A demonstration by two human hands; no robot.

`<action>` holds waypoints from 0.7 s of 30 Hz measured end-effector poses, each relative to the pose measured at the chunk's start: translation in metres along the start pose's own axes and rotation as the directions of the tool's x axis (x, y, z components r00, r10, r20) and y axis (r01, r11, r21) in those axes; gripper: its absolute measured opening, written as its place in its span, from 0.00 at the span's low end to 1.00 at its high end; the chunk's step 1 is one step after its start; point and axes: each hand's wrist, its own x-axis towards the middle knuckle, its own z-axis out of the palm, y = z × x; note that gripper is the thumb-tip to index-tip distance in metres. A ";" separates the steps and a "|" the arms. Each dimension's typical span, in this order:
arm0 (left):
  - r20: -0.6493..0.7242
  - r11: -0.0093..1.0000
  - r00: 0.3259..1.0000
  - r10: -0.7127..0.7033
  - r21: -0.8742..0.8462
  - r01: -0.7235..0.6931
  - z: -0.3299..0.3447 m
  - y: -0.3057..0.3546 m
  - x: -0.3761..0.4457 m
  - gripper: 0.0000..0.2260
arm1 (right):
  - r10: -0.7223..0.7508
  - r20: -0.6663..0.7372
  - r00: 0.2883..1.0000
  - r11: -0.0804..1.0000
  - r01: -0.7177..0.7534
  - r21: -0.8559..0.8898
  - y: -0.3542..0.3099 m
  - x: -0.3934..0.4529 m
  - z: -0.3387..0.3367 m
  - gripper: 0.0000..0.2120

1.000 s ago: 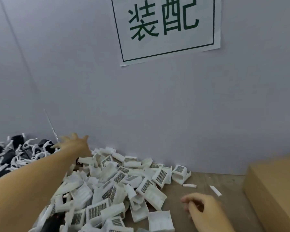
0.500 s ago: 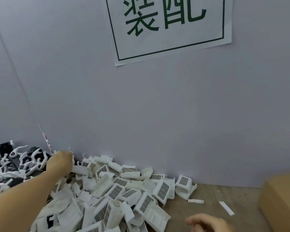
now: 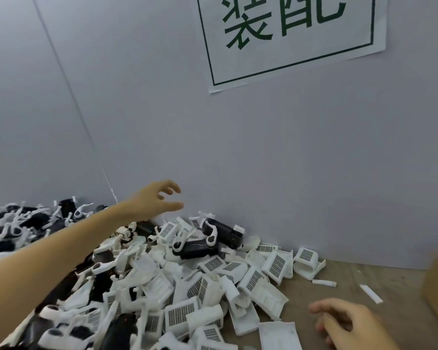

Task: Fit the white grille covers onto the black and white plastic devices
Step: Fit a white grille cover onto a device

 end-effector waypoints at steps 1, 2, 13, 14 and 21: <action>0.027 0.966 0.995 -0.092 0.244 0.082 -0.011 -0.015 -0.009 0.24 | -0.004 0.003 1.000 1.000 0.004 -0.006 0.000 -0.001 0.001 0.16; 0.065 0.868 0.970 -0.234 0.463 0.178 -0.020 -0.032 -0.017 0.32 | -0.006 0.005 1.000 1.000 0.006 -0.008 0.001 -0.001 0.001 0.16; 0.206 0.699 0.801 -0.563 0.636 0.327 0.023 -0.060 -0.048 0.35 | 0.004 0.001 1.000 1.000 -0.004 0.029 0.005 0.002 0.005 0.16; 0.122 0.690 0.835 -0.536 0.633 0.350 0.029 -0.062 -0.050 0.32 | 0.005 0.003 1.000 0.999 -0.005 0.032 0.005 0.002 0.005 0.15; -0.154 0.950 0.954 -0.257 0.143 0.279 0.035 0.008 -0.021 0.13 | 0.011 0.027 1.000 0.999 -0.013 0.041 0.005 0.005 0.005 0.15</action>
